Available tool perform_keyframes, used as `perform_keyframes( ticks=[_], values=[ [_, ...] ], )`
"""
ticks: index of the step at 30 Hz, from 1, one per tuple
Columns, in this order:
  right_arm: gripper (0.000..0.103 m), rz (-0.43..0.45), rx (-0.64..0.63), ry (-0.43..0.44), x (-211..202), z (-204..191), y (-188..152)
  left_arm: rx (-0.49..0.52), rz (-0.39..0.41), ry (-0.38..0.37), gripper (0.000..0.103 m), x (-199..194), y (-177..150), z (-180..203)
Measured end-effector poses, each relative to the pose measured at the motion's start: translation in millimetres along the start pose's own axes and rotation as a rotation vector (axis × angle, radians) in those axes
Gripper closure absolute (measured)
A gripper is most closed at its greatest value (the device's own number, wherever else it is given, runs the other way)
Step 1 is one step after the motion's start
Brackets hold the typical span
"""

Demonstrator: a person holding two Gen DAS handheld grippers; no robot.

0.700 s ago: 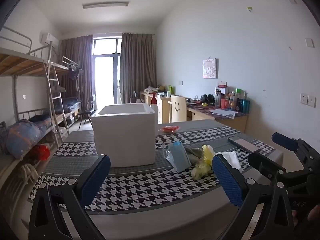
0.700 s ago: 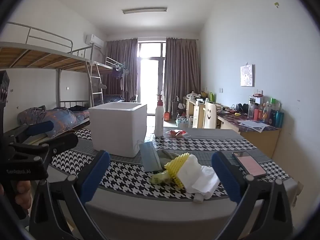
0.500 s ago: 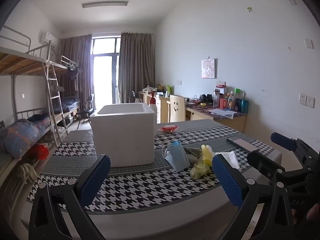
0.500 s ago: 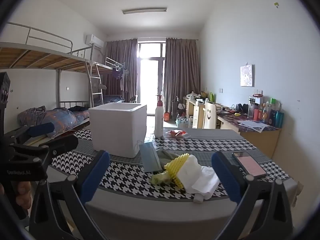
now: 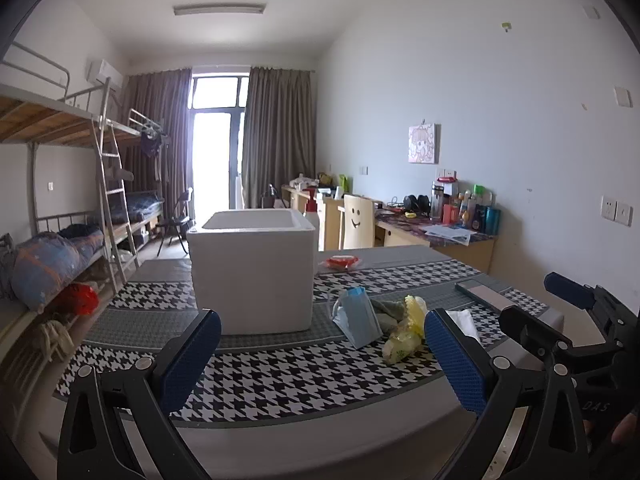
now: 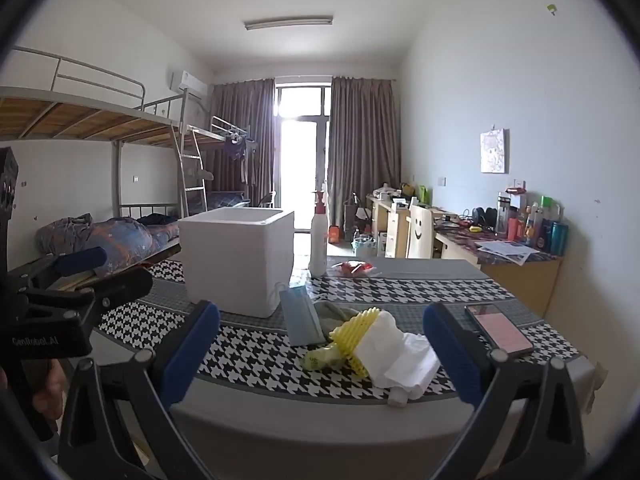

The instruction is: Organize soft objects

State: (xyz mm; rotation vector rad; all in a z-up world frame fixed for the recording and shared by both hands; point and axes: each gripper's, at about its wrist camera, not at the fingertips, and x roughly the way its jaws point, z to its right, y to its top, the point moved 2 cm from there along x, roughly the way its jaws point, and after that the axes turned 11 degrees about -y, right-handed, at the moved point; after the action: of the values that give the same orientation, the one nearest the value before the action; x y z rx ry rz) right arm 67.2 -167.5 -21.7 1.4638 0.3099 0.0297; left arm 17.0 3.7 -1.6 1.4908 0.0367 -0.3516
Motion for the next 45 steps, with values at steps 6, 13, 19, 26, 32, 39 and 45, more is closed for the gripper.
perform_keyframes(
  ticks=[6, 13, 19, 26, 32, 39, 45],
  values=[
    [0.000, 0.003, 0.004, 0.001, -2, 1, 5, -0.008, -0.012, -0.003, 0.001, 3, -1, -1],
    [0.000, 0.005, 0.005, 0.001, -3, 1, 5, -0.012, -0.015, 0.005, 0.001, 1, -1, -3],
    [0.000, 0.005, 0.005, 0.003, -2, 2, 5, -0.005, -0.017, 0.001, 0.001, 2, -1, -2],
    [0.000, 0.003, 0.005, 0.002, -3, 1, 4, -0.007, -0.017, -0.006, 0.001, 4, 1, -3],
    [0.000, -0.009, 0.000, 0.004, 5, 1, 4, -0.015, -0.042, -0.024, 0.001, 16, 2, -6],
    [0.000, -0.043, 0.002, -0.003, 22, 4, 3, -0.025, -0.070, -0.028, 0.001, 35, 3, -11],
    [0.000, -0.096, 0.006, -0.020, 40, 7, -1, -0.033, -0.111, -0.047, 0.001, 59, 2, -12]
  ],
)
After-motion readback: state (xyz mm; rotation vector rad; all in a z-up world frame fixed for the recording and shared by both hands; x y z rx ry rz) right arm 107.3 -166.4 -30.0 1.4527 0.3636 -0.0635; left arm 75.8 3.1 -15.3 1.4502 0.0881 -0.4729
